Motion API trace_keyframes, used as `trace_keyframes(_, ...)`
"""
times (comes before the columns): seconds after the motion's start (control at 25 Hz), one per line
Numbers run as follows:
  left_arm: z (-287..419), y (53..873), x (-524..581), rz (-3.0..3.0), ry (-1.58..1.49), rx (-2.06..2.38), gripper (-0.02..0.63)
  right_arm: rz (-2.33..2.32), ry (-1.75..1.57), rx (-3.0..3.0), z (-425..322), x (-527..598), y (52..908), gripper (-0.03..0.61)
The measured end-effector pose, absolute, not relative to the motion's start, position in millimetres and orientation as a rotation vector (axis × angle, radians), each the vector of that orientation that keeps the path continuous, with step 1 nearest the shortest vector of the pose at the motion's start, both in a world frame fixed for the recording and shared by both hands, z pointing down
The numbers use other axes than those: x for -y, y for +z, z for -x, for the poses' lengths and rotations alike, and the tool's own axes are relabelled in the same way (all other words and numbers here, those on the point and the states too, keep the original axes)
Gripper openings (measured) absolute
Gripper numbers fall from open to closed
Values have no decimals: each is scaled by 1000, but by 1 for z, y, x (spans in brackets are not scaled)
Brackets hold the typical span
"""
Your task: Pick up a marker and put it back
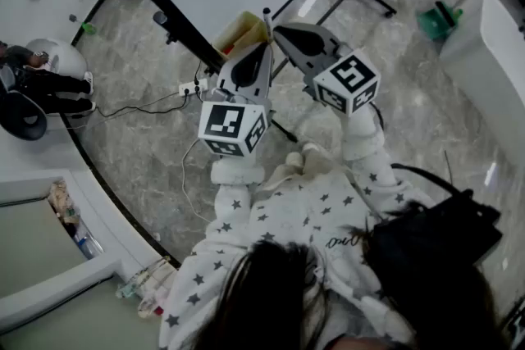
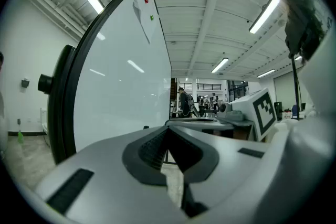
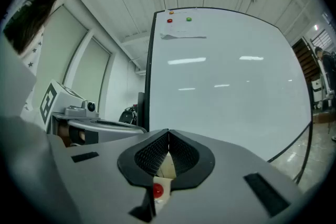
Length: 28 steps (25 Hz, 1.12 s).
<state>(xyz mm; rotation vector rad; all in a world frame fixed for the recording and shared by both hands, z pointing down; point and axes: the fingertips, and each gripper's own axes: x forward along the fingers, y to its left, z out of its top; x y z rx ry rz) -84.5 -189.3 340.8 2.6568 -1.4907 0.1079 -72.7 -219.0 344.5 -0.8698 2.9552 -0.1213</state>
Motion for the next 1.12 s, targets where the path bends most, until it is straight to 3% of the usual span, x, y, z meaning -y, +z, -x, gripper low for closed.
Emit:
trace_keyframes(0.32, 71, 333, 183, -2700, 33, 1416, 0, 990, -19, -2963, 56, 225, 348, 9)
trace_keyframes(0.36, 69, 332, 183, -2705, 27, 1407, 0, 1004, -23, -2959, 53, 226, 348, 31)
trace_keyframes(0.4, 67, 330, 183, -2708, 25, 1403, 0, 1005, -39, -2954, 51, 227, 348, 108)
trace_keyframes(0.56, 70, 324, 184, -2705, 31, 1417, 0, 986, -56, -2957, 57, 233, 350, 121)
trace_keyframes(0.64, 72, 322, 183, -2699, 34, 1422, 0, 975, -87, -2967, 63, 236, 355, 165)
trace_keyframes(1.12, 75, 324, 174, -2666, 60, 1437, 0, 942, -173, -3021, 80, 235, 373, 158)
